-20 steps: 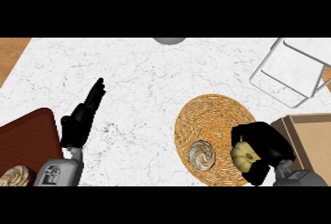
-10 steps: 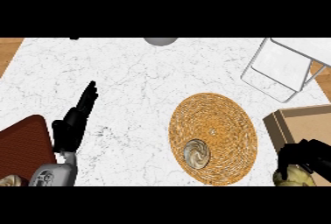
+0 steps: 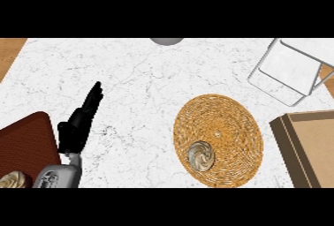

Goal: Pick the squash from the placemat and place it in the tiered shelf

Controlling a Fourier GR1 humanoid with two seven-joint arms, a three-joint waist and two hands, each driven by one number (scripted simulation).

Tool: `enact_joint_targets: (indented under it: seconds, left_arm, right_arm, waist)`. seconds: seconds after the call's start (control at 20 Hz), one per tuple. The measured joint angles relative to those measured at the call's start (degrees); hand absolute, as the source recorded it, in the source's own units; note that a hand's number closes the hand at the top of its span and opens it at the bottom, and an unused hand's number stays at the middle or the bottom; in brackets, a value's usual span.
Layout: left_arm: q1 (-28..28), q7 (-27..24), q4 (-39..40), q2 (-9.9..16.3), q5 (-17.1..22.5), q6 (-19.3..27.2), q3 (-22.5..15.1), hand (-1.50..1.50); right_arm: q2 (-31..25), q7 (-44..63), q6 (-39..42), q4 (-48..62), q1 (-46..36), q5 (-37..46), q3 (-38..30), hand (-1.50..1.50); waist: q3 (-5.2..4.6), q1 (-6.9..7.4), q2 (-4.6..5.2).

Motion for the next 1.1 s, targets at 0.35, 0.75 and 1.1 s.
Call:
enact_joint_targets:
  seconds: [0.35, 0.75, 1.1]
  left_arm:
    - [-1.22, 0.55, -0.06, 0.15, 0.09, -0.93, -0.34, 0.0]
    - [-2.38, 2.07, -0.62, -0.88, -0.62, -0.87, -1.44, 0.0]
    - [-3.02, -0.3, 2.23, -1.08, -0.9, -1.07, -1.0, 0.0]
  right_arm:
    - [-6.31, 2.75, 1.73, 6.91, -0.13, -12.25, -12.94, 1.5]
    - [-12.04, 10.21, 3.29, 15.44, -11.28, -19.47, -15.29, 1.5]
    - [-15.29, 17.1, 3.6, 20.59, -22.89, -22.38, -12.14, 1.5]
  waist:
    - [-0.02, 1.68, 0.24]
    - [-0.04, 3.08, 0.47]
    - [-0.05, 3.38, 0.55]
